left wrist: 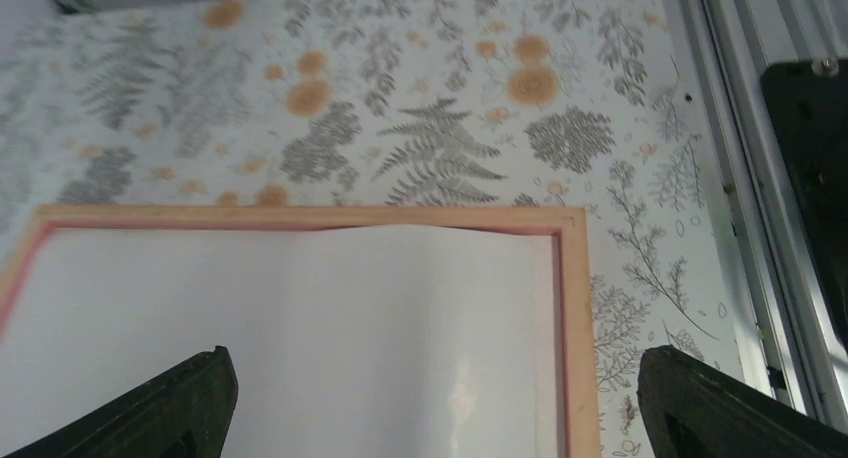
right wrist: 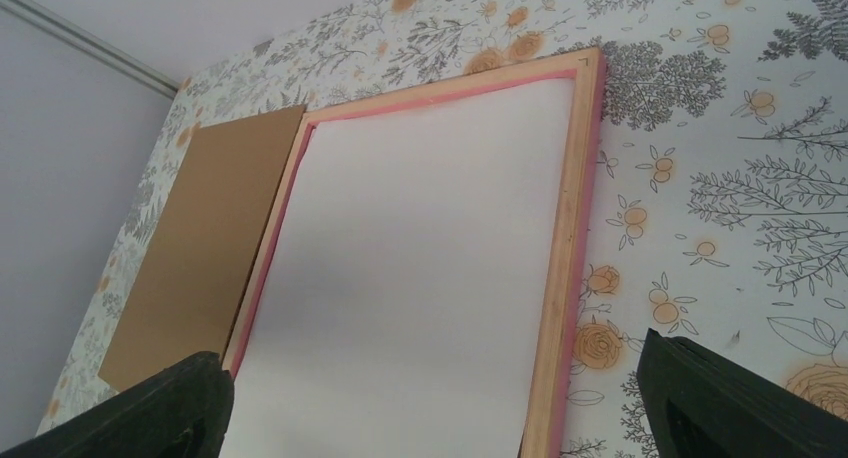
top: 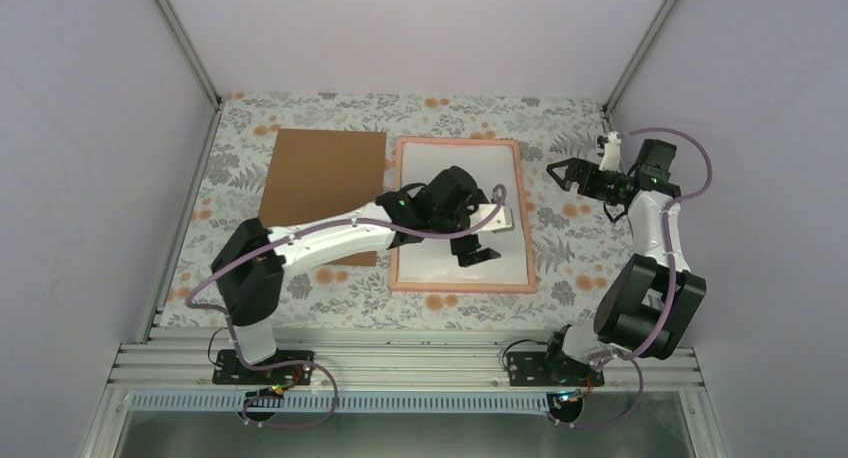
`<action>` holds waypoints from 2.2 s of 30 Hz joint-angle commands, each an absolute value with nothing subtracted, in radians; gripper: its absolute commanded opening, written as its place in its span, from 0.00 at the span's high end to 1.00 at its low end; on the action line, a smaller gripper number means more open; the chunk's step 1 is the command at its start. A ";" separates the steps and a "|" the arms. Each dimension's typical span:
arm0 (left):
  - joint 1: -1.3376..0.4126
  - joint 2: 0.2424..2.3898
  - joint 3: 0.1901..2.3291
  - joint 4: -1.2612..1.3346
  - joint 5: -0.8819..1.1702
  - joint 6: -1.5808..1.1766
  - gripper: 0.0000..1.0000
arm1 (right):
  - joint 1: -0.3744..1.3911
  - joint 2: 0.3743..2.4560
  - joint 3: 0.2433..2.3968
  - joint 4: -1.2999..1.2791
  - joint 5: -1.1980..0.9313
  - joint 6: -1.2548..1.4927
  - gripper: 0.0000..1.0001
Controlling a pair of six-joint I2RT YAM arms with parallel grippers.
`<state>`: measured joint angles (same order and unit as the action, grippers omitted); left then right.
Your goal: Put the photo into the frame
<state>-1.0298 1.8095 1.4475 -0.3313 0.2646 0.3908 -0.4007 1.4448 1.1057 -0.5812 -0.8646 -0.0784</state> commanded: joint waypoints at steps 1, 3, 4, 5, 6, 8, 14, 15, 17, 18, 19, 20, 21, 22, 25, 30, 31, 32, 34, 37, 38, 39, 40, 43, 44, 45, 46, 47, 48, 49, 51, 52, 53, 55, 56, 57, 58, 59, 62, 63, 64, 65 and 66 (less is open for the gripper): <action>-0.975 1.712 1.423 -0.321 0.263 0.369 0.00 | -0.388 1.444 1.145 -0.589 -0.889 -0.128 0.00; -0.928 1.688 1.416 -0.330 0.278 0.348 0.00 | -0.363 1.441 1.149 -0.581 -0.873 -0.132 0.00; -0.896 1.674 1.411 -0.336 0.300 0.338 0.00 | -0.349 1.442 1.152 -0.578 -0.865 -0.135 0.00; -0.862 1.658 1.403 -0.340 0.316 0.327 0.00 | -0.332 1.443 1.155 -0.574 -0.858 -0.136 0.00; -0.824 1.644 1.395 -0.346 0.333 0.318 0.00 | -0.314 1.445 1.161 -0.572 -0.851 -0.136 0.00; -0.737 1.610 1.371 -0.357 0.351 0.301 0.00 | -0.269 1.449 1.170 -0.560 -0.836 -0.134 0.00; -0.498 1.528 1.266 -0.391 0.401 0.264 0.00 | -0.060 1.486 1.202 -0.504 -0.757 -0.103 0.00; -0.456 1.513 1.243 -0.392 0.410 0.261 0.00 | -0.017 1.500 1.212 -0.495 -0.745 -0.097 0.00; -0.362 1.483 1.198 -0.390 0.431 0.248 0.00 | 0.060 1.533 1.235 -0.479 -0.726 -0.082 0.00; -0.314 1.471 1.179 -0.394 0.454 0.243 0.00 | 0.115 1.553 1.248 -0.471 -0.723 -0.074 0.00; -0.264 1.463 1.161 -0.400 0.470 0.238 0.00 | 0.157 1.577 1.263 -0.464 -0.717 -0.063 0.00; -0.217 1.454 1.144 -0.404 0.481 0.232 0.00 | 0.196 1.600 1.278 -0.456 -0.712 -0.051 0.00; -0.173 1.449 1.129 -0.409 0.498 0.229 0.00 | 0.239 1.638 1.297 -0.451 -0.708 -0.038 0.00; -0.127 1.445 1.113 -0.414 0.511 0.225 0.00 | 0.276 1.673 1.320 -0.450 -0.705 -0.024 0.00; -0.005 1.441 1.077 -0.420 0.544 0.216 0.00 | 0.391 1.773 1.410 -0.447 -0.686 0.020 0.00; 0.187 1.467 1.054 -0.435 0.589 0.204 0.00 | 0.517 1.935 1.549 -0.429 -0.693 0.198 0.00; 0.215 1.480 1.055 -0.441 0.599 0.204 0.00 | 0.537 1.967 1.575 -0.422 -0.712 0.225 0.00; 0.242 1.491 1.058 -0.448 0.610 0.205 0.00 | 0.554 1.998 1.596 -0.413 -0.722 0.257 0.00; 0.277 1.509 1.059 -0.453 0.615 0.205 0.00 | 0.586 2.052 1.631 -0.396 -0.724 0.317 0.00; 0.293 1.516 1.053 -0.447 0.586 0.199 0.00 | 0.625 2.129 1.671 -0.388 -0.699 0.389 0.00; 0.293 1.519 1.050 -0.443 0.580 0.197 0.00 | 0.633 2.145 1.676 -0.386 -0.693 0.407 0.00; 0.293 1.521 1.049 -0.439 0.575 0.191 0.00 | 0.641 2.160 1.676 -0.380 -0.683 0.428 0.00; 0.293 1.525 1.046 -0.434 0.571 0.186 0.00 | 0.646 2.175 1.676 -0.379 -0.660 0.461 0.00; 0.293 1.545 1.045 -0.424 0.550 0.178 0.00 | 0.655 2.224 1.685 -0.379 -0.632 0.522 0.00; 0.292 1.552 1.048 -0.422 0.541 0.177 0.00 | 0.655 2.238 1.689 -0.381 -0.617 0.536 0.00; 0.293 1.559 1.049 -0.422 0.535 0.175 0.00 | 0.655 2.252 1.695 -0.388 -0.598 0.548 0.00; 0.293 1.564 1.051 -0.420 0.528 0.174 0.00 | 0.655 2.264 1.702 -0.403 -0.565 0.558 0.00; 0.293 1.570 1.053 -0.420 0.520 0.174 0.00 | 0.655 2.273 1.703 -0.424 -0.517 0.570 0.00; 0.293 1.574 1.055 -0.421 0.509 0.171 0.00 | 0.655 2.275 1.694 -0.441 -0.458 0.588 0.00; 0.293 1.580 1.056 -0.420 0.502 0.170 0.00 | 0.656 2.272 1.677 -0.456 -0.400 0.604 0.00; 0.293 1.592 1.058 -0.413 0.481 0.166 0.00 | 0.655 2.268 1.640 -0.483 -0.319 0.615 0.00; 0.293 1.601 1.058 -0.410 0.470 0.163 0.00 | 0.653 2.268 1.615 -0.488 -0.283 0.618 0.00; 0.293 1.612 1.061 -0.409 0.459 0.163 0.00 | 0.648 2.267 1.593 -0.492 -0.253 0.618 0.00; 0.298 1.640 1.066 -0.398 0.446 0.163 0.00 | 0.627 2.274 1.548 -0.494 -0.235 0.618 0.00; 0.304 1.654 1.069 -0.395 0.450 0.168 0.00 | 0.615 2.278 1.536 -0.496 -0.235 0.617 0.00; 0.307 1.664 1.072 -0.392 0.446 0.169 0.00 | 0.602 2.280 1.529 -0.497 -0.228 0.614 0.00; 0.310 1.674 1.076 -0.390 0.447 0.173 0.00 | 0.592 2.281 1.527 -0.503 -0.222 0.604 0.00; 0.313 1.681 1.078 -0.387 0.450 0.177 0.00 | 0.584 2.283 1.531 -0.525 -0.211 0.593 0.00; 0.326 1.698 1.082 -0.381 0.470 0.192 0.00 | 0.561 2.274 1.540 -0.554 -0.214 0.550 0.00; 0.330 1.704 1.083 -0.379 0.481 0.195 0.00 | 0.557 2.265 1.551 -0.552 -0.255 0.527 0.00; 0.334 1.708 1.084 -0.377 0.493 0.199 0.00 | 0.556 2.255 1.569 -0.544 -0.331 0.496 0.00; 0.339 1.711 1.083 -0.371 0.501 0.200 0.00 | 0.559 2.237 1.585 -0.525 -0.400 0.481 0.00; 0.343 1.714 1.082 -0.365 0.504 0.198 0.00 | 0.562 2.220 1.592 -0.496 -0.461 0.480 0.00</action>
<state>0.3225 1.6974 1.0557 -0.4007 0.4656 0.1791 0.5850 2.1975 1.6096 -0.3931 -0.3683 0.5495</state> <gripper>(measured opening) 0.999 0.998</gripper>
